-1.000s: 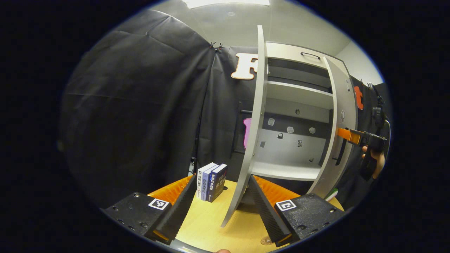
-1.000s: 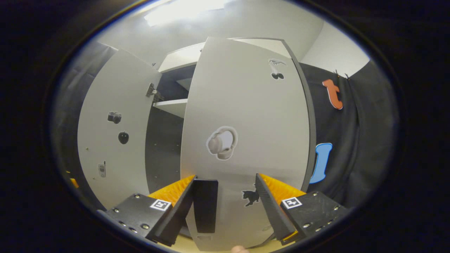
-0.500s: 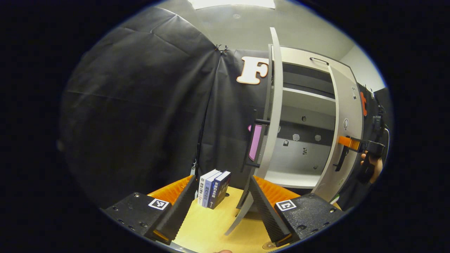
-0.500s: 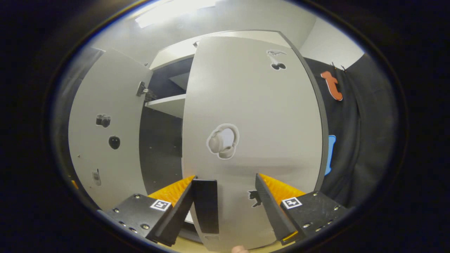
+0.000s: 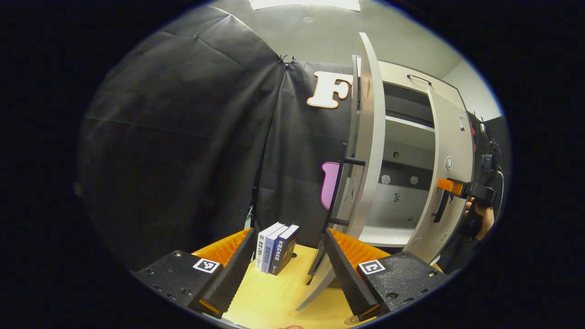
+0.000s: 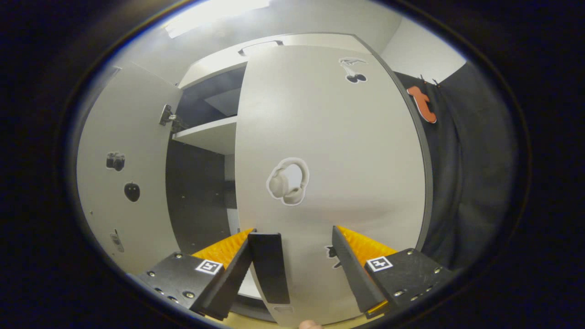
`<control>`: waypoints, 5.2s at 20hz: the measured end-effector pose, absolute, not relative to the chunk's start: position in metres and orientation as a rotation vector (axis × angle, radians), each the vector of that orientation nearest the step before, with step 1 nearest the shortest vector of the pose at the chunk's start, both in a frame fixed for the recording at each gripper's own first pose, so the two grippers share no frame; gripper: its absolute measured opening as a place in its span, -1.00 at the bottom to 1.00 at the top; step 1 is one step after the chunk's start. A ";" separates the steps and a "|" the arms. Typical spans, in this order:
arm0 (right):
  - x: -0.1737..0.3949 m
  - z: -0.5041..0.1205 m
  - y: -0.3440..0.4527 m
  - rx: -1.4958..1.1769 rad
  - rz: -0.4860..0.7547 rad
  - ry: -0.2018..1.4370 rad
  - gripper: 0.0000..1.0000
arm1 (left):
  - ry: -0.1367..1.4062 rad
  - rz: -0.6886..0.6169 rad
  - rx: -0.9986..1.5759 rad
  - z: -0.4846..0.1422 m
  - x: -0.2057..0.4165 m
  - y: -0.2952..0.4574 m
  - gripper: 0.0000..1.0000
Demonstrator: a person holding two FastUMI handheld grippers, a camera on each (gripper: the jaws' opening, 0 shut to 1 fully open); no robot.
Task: Grasp the bottle in the cabinet with the left hand and place it on the coaster, then close the right door with the right hand and the left door with the left hand.
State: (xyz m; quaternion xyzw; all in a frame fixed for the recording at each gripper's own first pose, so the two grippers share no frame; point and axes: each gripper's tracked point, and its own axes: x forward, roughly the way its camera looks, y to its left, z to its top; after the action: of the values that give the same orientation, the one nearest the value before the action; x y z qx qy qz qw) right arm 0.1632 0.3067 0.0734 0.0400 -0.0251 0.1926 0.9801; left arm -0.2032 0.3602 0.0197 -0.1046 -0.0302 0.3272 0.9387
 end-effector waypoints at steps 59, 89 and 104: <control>0.014 0.084 -0.003 0.030 -0.053 -0.091 0.98 | -0.101 0.038 -0.138 0.123 0.031 0.217 0.94; 0.048 0.067 -0.035 0.053 -0.099 -0.065 0.99 | -0.074 0.167 -0.093 0.119 0.113 0.220 0.99; 0.049 0.060 -0.032 0.067 -0.065 -0.048 0.99 | -0.062 0.188 -0.106 0.118 0.129 0.221 0.99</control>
State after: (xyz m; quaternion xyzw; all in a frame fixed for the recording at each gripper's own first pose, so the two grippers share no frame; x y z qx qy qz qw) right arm 0.0486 -0.0316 0.0596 0.0337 -0.0240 -0.0324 0.9986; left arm 0.1290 0.2210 0.1178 -0.0530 -0.0309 0.0938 0.9937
